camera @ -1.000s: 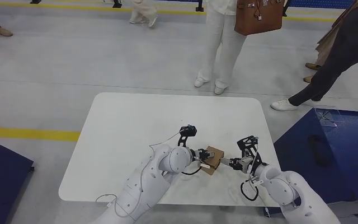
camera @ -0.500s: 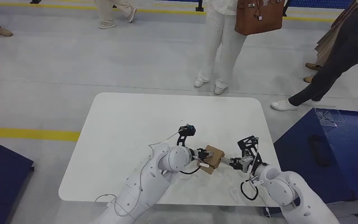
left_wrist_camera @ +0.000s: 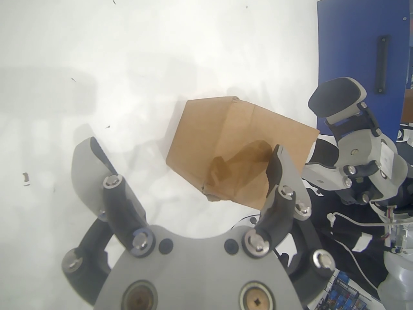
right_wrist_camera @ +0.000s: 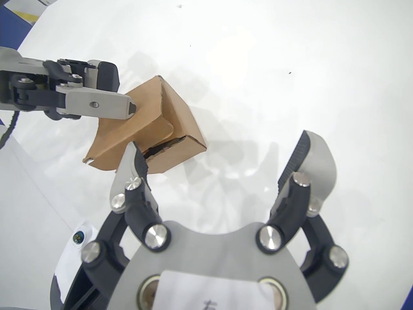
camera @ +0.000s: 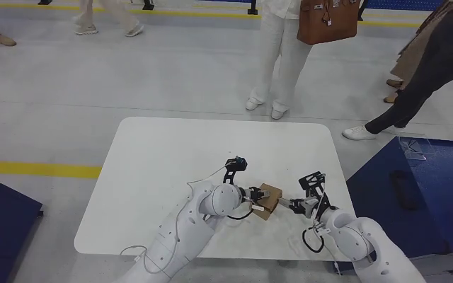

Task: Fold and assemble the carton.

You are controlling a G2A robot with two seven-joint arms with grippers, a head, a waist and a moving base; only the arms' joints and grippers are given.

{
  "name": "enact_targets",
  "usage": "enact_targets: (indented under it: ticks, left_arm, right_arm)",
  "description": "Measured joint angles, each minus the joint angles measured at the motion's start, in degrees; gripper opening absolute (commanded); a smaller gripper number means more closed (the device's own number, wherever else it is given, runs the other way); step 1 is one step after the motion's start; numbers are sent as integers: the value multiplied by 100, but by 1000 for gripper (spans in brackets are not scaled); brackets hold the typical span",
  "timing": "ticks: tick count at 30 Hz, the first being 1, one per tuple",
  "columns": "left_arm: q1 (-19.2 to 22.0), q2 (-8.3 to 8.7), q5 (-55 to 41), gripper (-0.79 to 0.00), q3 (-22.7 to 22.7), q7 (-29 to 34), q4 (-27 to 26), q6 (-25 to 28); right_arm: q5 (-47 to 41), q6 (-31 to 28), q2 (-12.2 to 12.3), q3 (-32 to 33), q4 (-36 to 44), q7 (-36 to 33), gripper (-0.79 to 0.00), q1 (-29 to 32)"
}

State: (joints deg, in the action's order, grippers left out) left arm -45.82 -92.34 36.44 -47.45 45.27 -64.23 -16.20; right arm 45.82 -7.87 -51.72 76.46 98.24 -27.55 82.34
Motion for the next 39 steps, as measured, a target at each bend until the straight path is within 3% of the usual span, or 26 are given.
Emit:
enact_targets:
  ticks: [23,39]
  left_arm:
    - [9,-70,3,0,75,-35,160,-38]
    - [-89,-41,57,0,-60,-41,-19,-33]
  right_arm:
    - [258,159,-131,-84,-177,71,0,-77]
    - [358,225,-210,-97,-85,63,0,-98]
